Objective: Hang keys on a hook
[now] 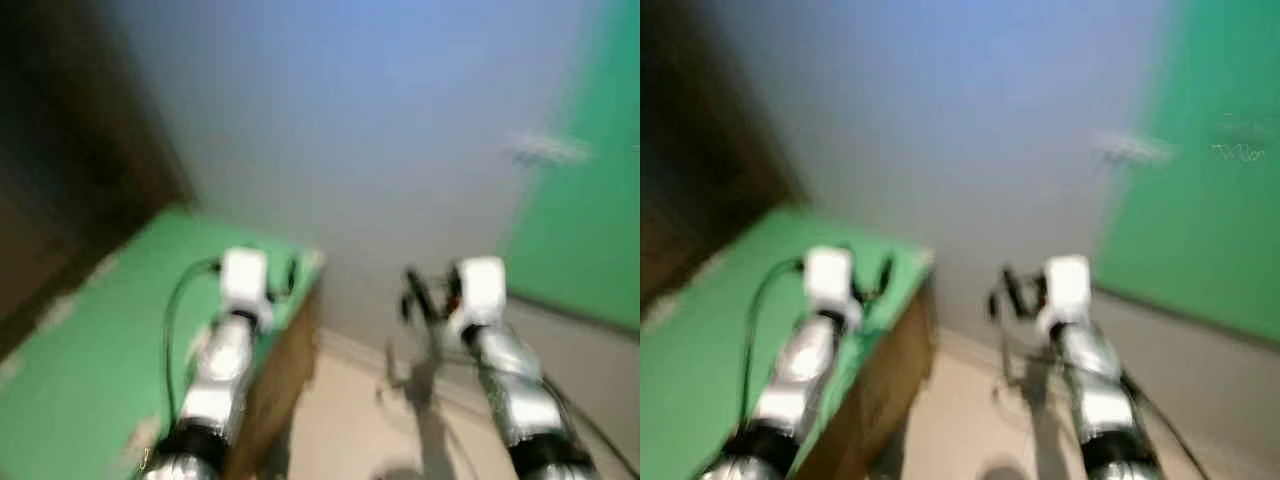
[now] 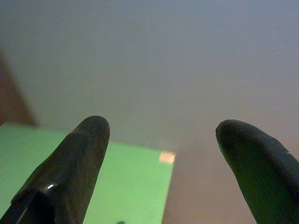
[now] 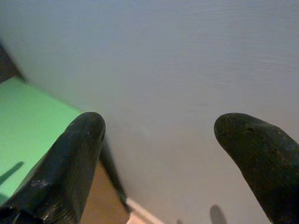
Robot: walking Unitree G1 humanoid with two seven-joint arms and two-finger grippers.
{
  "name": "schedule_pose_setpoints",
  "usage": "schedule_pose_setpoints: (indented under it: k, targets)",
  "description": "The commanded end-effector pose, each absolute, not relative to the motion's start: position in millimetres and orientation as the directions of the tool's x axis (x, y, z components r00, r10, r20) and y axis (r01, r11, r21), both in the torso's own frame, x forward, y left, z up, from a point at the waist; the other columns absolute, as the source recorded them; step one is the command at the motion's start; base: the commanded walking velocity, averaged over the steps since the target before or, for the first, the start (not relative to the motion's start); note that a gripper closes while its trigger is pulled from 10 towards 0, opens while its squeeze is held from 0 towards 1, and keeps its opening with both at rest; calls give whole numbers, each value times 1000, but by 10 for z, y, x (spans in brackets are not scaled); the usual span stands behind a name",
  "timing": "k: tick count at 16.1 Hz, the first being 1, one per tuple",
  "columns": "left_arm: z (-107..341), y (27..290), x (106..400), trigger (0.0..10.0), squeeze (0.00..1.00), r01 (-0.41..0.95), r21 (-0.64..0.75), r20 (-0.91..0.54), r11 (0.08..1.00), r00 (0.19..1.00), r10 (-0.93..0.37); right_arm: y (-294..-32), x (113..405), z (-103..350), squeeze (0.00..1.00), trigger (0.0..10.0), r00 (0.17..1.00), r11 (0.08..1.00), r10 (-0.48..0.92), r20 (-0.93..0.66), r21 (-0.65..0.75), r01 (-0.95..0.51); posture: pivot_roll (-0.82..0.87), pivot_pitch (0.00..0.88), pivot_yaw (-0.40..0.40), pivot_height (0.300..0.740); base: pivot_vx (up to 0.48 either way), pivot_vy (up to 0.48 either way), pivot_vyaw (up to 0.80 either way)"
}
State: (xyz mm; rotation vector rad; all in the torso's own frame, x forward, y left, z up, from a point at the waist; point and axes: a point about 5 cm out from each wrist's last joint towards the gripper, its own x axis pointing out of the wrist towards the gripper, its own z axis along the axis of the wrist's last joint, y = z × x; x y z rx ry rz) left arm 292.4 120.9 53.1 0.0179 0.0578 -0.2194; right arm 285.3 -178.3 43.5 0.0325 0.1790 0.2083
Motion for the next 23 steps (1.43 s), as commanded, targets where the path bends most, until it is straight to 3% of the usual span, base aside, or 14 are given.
schedule_pose_setpoints:
  k: [1, 9, 13, 14, 18, 19, 20, 23]
  targets:
    - [490, 1274, 2895, 10000, 0, 203, 19, -85, 979, 976, -200, -1721, 2845, 425, 0, 10000, 958, 973, 228, -174, 78, -218, -221, 7, 80, 740, 0, 0, 681]
    - [466, 1294, 2880, 10000, 0, 174, 1, -104, 985, 980, -173, -1674, 2861, 415, 0, 10000, 949, 966, 254, -187, 93, -240, -209, 12, 69, 740, 0, 0, 605]
    - [487, 1385, 2841, 10000, 0, 160, 127, -60, 979, 986, -154, -1659, 2864, 415, 0, 10000, 944, 963, 267, -192, 86, -255, -203, 15, 63, 740, 0, 0, 564]
    - [465, 1413, 2846, 10000, 1000, 141, 102, -83, 985, 988, -133, -1657, 2869, 415, 0, 10000, 944, 963, 267, -195, 87, -254, -200, 19, 61, 740, 0, 0, 563]
    - [393, 1472, 2871, 10000, 1000, 86, 96, -149, 992, 986, -71, -1669, 2881, 405, 0, 10000, 948, 969, 243, -207, 87, -229, -200, 20, 61, 740, 0, 0, 141]
    - [402, 1467, 2870, 10000, 761, 92, 107, -138, 990, 987, -77, -1674, 2882, 403, 0, 10000, 948, 970, 240, -211, 83, -228, -201, 21, 63, 740, 0, 0, 0]
    - [429, 1450, 2857, 10000, 1000, 111, 93, -109, 989, 989, -101, -1679, 2879, 402, 0, 10000, 948, 970, 239, -209, 84, -226, -202, 20, 62, 740, 0, 0, 0]
    - [400, 1428, 2857, 10000, 1000, 111, 81, -138, 991, 985, -99, -1679, 2882, 400, 0, 10000, 949, 972, 234, -212, 87, -220, -203, 25, 65, 740, 0, 0, 0]
